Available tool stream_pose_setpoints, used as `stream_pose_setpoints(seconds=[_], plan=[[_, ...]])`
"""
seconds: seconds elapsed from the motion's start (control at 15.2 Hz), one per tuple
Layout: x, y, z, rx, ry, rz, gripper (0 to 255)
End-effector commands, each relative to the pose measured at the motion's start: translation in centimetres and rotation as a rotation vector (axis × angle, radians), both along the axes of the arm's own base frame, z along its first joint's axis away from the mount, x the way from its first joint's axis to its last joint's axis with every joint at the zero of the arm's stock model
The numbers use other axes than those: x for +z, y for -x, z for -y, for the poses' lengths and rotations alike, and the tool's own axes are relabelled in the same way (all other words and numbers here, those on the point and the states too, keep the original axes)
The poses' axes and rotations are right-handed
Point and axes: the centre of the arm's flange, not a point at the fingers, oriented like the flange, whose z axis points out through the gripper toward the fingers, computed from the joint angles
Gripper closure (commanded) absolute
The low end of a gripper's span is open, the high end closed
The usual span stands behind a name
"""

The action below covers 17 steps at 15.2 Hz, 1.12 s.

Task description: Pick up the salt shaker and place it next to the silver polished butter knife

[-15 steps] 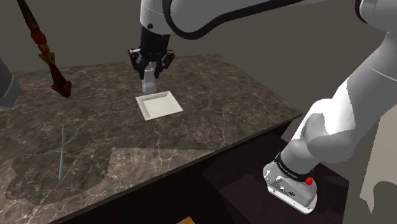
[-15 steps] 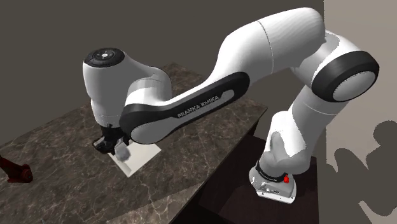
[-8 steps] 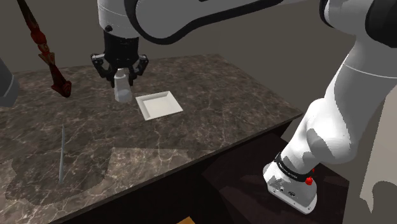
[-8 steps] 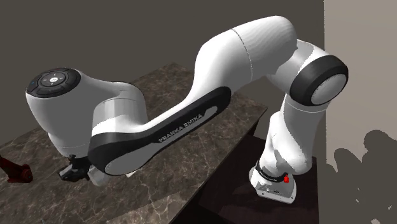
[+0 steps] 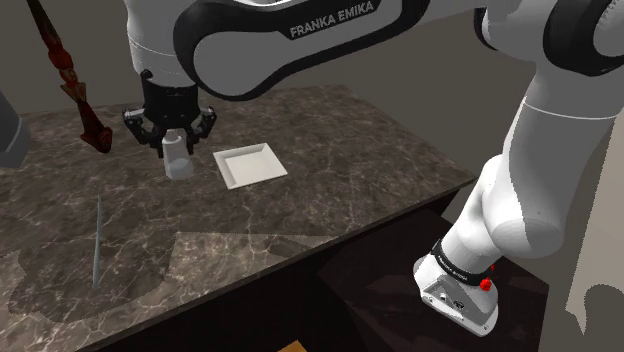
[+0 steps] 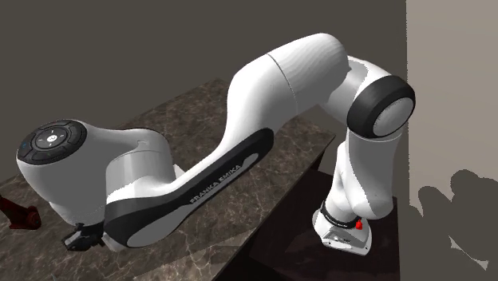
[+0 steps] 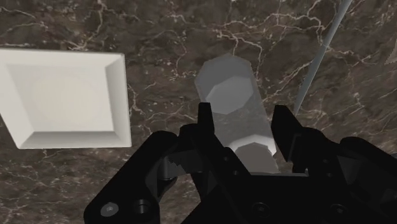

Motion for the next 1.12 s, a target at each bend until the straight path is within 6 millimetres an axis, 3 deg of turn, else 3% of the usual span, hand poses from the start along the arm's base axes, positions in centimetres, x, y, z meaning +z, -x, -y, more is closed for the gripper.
stream_pose_setpoints(seconds=[0.0, 1.06], plan=[[-1.1, 0.0, 0.1, 0.0, 0.0, 0.001, 255], [-9.5, 0.0, 0.1, 0.0, 0.0, 0.001, 255]])
